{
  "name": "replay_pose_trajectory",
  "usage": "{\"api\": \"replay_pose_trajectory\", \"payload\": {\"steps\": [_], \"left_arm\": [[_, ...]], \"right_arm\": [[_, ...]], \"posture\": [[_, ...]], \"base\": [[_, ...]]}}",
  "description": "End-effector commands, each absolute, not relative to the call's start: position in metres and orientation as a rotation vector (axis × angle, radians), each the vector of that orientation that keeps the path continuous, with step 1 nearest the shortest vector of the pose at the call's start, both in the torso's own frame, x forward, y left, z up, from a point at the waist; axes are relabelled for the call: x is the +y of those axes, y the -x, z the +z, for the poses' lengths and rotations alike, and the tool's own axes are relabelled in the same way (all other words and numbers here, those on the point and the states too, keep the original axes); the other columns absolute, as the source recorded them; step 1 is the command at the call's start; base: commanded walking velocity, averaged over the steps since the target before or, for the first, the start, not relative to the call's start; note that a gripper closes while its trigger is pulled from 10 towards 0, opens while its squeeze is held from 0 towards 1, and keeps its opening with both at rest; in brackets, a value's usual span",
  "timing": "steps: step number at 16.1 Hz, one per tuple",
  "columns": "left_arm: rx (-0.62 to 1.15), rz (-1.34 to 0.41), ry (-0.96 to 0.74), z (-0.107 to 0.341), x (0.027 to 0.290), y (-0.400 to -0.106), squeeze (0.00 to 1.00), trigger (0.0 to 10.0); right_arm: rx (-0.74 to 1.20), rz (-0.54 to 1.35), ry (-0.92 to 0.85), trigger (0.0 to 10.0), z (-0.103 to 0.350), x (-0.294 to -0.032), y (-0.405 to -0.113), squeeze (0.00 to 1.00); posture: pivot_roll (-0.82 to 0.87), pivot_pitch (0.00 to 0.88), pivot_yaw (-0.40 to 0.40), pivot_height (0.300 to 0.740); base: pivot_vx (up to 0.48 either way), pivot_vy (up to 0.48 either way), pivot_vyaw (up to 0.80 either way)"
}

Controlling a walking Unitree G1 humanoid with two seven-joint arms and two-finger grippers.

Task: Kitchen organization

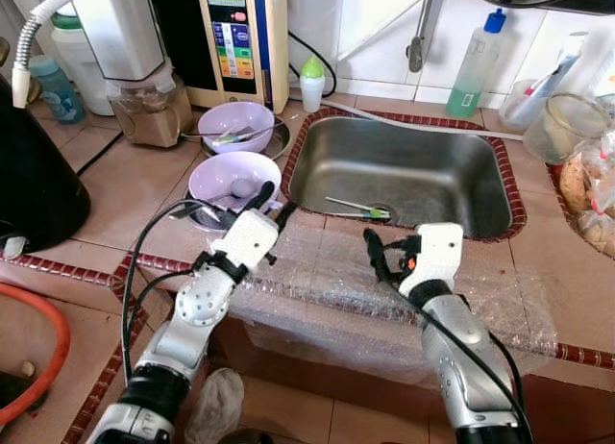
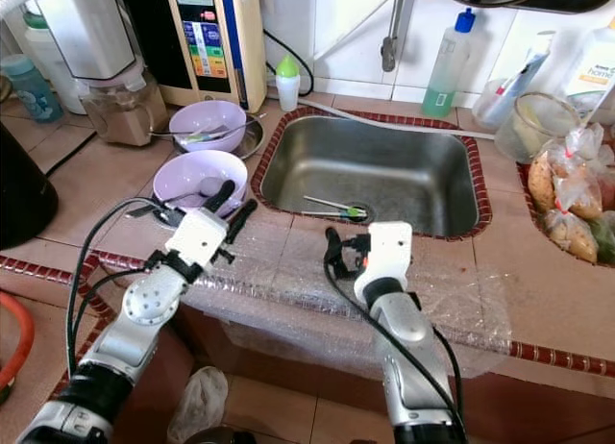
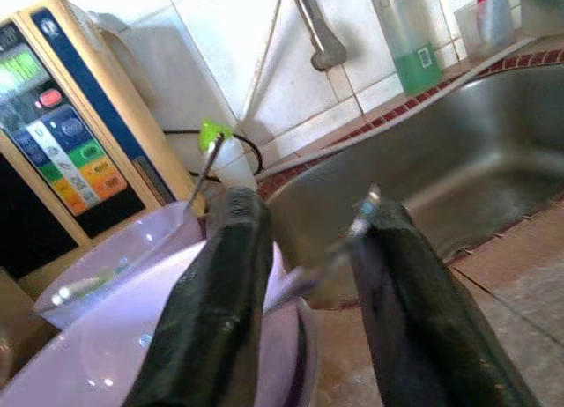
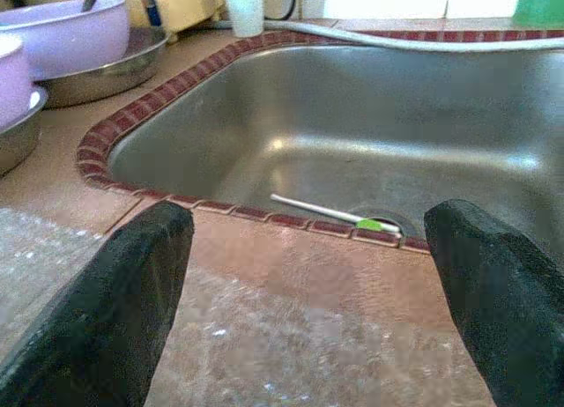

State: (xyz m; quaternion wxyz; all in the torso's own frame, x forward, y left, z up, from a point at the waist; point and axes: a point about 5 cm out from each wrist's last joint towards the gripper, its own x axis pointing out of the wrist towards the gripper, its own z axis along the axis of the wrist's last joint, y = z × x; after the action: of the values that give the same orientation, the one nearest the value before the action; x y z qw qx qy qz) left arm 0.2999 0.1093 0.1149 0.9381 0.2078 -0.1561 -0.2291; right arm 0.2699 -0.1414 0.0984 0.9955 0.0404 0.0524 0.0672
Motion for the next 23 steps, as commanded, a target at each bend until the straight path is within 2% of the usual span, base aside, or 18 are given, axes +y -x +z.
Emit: {"api": "replay_pose_trajectory", "payload": {"steps": [1,11,19,23], "left_arm": [[-0.338,-0.453,-0.444,0.119,0.113,-0.303,0.00,0.0],[-0.387,-0.454,-0.456,0.126,0.116,-0.304,0.00,0.0],[-0.590,-0.349,-0.445,0.179,0.127,-0.301,0.00,0.0],[-0.657,-0.371,-0.414,0.206,0.120,-0.300,0.00,0.0]], "right_arm": [[0.111,0.127,-0.093,10.0,0.099,-0.142,-0.272,0.00],[0.107,0.121,-0.151,10.0,0.099,-0.137,-0.282,0.00],[0.094,0.136,-0.186,10.0,0.103,-0.134,-0.292,0.00],[0.084,0.137,-0.242,10.0,0.105,-0.134,-0.296,0.00]], "posture": [[-0.10,0.000,0.057,0.740],[-0.07,0.000,0.073,0.740],[-0.06,0.000,0.054,0.740],[-0.05,0.000,0.059,0.740]], "base": [[0.000,0.000,0.00],[0.000,0.000,0.00],[0.000,0.000,0.00],[0.000,0.000,0.00]]}}
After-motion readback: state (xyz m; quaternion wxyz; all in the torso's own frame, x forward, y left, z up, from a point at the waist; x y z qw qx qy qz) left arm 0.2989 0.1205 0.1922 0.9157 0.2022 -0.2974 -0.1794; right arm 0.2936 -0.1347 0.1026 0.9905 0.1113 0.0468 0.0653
